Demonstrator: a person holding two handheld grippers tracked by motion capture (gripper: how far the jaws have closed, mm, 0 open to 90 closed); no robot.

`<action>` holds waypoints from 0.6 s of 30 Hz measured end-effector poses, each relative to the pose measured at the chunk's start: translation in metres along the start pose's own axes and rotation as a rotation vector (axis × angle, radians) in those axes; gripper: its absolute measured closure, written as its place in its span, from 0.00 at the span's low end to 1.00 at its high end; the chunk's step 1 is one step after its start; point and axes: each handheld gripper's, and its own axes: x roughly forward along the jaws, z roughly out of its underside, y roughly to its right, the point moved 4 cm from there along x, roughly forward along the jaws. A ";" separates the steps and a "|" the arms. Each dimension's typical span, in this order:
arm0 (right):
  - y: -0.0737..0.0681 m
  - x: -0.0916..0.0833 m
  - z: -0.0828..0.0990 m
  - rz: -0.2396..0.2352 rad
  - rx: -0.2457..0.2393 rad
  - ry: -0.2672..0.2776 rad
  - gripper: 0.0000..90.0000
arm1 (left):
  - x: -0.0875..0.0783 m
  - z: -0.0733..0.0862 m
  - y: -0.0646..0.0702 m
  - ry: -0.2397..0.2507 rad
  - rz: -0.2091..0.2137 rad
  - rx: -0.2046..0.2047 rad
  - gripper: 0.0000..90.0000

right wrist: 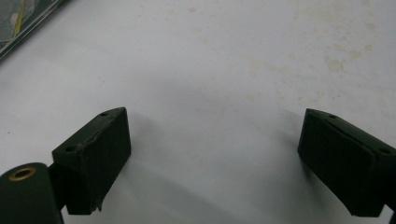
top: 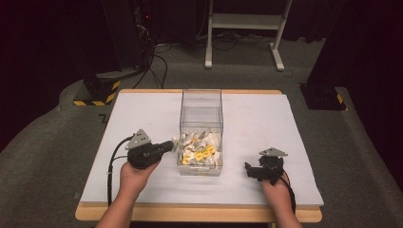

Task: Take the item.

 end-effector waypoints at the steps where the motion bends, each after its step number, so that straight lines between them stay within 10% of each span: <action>1: 0.000 0.000 0.000 0.000 0.000 0.000 0.11 | -0.001 0.000 -0.001 0.003 -0.005 -0.005 0.95; 18: 0.000 0.000 0.000 0.000 0.000 0.000 0.11 | -0.029 0.000 -0.026 0.038 -0.066 -0.031 0.95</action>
